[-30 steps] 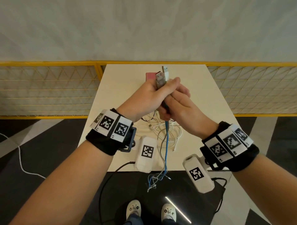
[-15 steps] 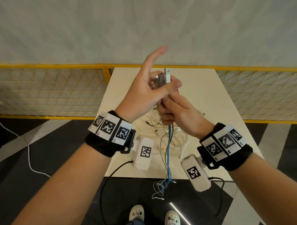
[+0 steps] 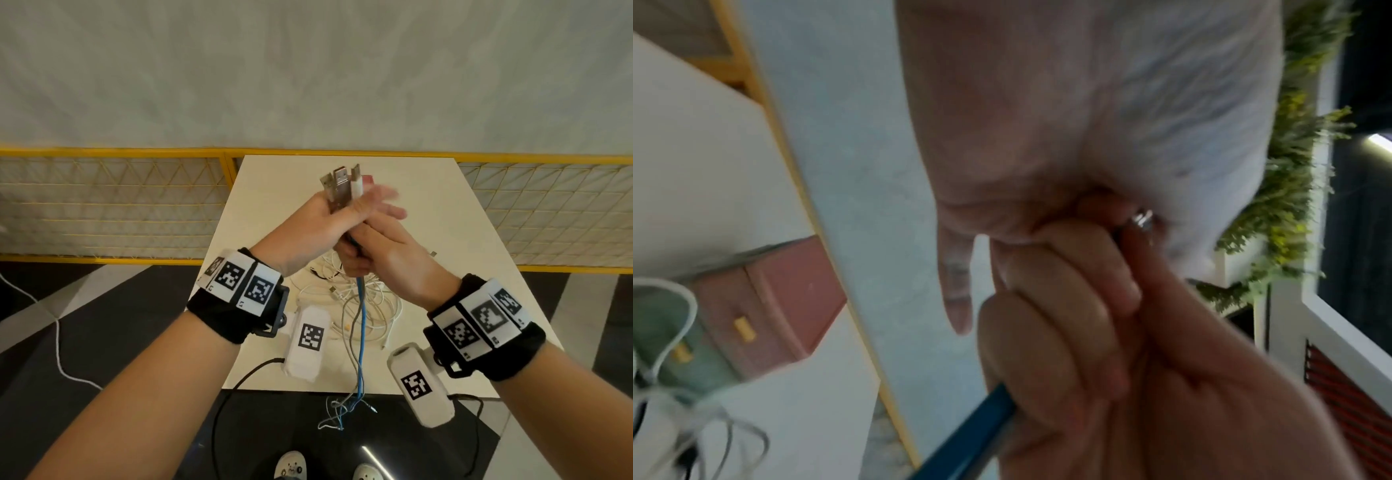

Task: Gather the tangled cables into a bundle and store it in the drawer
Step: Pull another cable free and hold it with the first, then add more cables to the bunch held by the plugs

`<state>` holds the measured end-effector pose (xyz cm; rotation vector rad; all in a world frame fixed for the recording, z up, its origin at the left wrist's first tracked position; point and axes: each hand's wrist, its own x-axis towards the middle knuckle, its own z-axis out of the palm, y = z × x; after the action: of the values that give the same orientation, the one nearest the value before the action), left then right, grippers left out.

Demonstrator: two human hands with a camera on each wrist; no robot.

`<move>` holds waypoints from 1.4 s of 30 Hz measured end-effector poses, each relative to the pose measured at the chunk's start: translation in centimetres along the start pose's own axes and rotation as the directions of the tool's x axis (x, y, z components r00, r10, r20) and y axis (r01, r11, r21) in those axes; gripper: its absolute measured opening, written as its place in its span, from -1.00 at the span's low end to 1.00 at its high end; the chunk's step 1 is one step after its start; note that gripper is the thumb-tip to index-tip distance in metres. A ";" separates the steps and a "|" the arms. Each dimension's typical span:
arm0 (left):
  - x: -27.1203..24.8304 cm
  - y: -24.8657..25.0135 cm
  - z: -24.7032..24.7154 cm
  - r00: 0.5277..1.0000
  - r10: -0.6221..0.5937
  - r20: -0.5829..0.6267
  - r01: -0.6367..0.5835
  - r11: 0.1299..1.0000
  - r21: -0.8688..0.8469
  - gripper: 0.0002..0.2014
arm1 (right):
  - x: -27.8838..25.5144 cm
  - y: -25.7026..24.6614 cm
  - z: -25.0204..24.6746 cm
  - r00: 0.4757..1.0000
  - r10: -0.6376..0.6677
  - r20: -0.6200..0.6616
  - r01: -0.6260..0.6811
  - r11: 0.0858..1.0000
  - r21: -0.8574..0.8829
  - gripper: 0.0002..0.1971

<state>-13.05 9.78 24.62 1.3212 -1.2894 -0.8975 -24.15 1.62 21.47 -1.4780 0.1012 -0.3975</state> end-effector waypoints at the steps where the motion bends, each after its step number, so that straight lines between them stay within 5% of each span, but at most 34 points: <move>1: 0.1 -0.1 0.0 0.999 0.005 -0.036 -0.002 0.997 0.077 -0.61 | 0.0 0.1 0.0 1.000 -0.013 0.012 0.014 0.999 -0.049 -0.74; 4: 0.8 -0.1 -0.7 0.959 0.088 -0.268 -0.062 0.992 0.106 -0.49 | 0.1 1.3 0.0 0.993 0.005 0.115 0.023 0.972 -0.236 -0.77; 6: 1.6 -0.3 -2.1 0.900 0.049 -0.433 -0.092 0.993 -0.079 -0.49 | 0.1 2.9 -0.1 0.983 0.061 0.173 0.011 0.922 -0.387 -0.72; 9: 1.7 -0.9 -3.5 0.872 -0.053 -0.486 -0.080 0.965 -0.248 -0.49 | 0.9 6.1 -0.4 0.964 0.179 0.199 -0.018 0.787 -0.617 -0.74; 12: 1.3 -1.9 -4.1 0.869 -0.090 -0.487 -0.019 0.977 -0.213 -0.51 | 2.3 10.0 -1.6 0.871 0.423 0.251 -0.045 0.576 -0.816 -0.82; 14: 1.1 -3.1 -4.6 0.861 -0.154 -0.485 0.057 0.976 -0.210 -0.51 | 3.4 12.3 -2.6 0.762 0.605 0.229 -0.050 0.408 -0.911 -0.67; 16: 0.9 -4.3 -5.2 0.843 -0.235 -0.484 0.137 0.964 -0.229 -0.52 | 4.4 14.0 -3.4 0.722 0.677 0.145 -0.108 0.317 -0.942 -0.50; 21: 0.4 -7.4 -5.8 0.778 -0.391 -0.492 0.282 0.917 -0.282 -0.55 | 7.8 18.9 -4.5 0.818 0.568 -0.092 -0.247 0.202 -0.948 -0.58; 28: 0.9 -9.7 -7.5 0.710 -0.472 -0.523 0.306 0.876 -0.374 -0.55 | 11.1 23.1 -4.6 0.789 0.562 -0.248 -0.282 -0.027 -0.959 -0.65; 33: 1.5 -10.7 -8.2 0.692 -0.482 -0.537 0.304 0.870 -0.388 -0.55 | 11.3 24.4 -5.2 0.861 0.398 -0.318 -0.360 0.033 -0.933 -0.72; 42: 2.5 -12.0 -7.9 0.759 -0.388 -0.523 0.263 0.917 -0.299 -0.62 | 10.9 24.8 -5.1 0.877 0.370 -0.306 -0.341 0.032 -0.940 -0.74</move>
<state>-2.60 7.28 14.79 1.5192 -0.4803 -0.7536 -10.68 -5.68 -1.44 -2.7326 0.8941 0.2511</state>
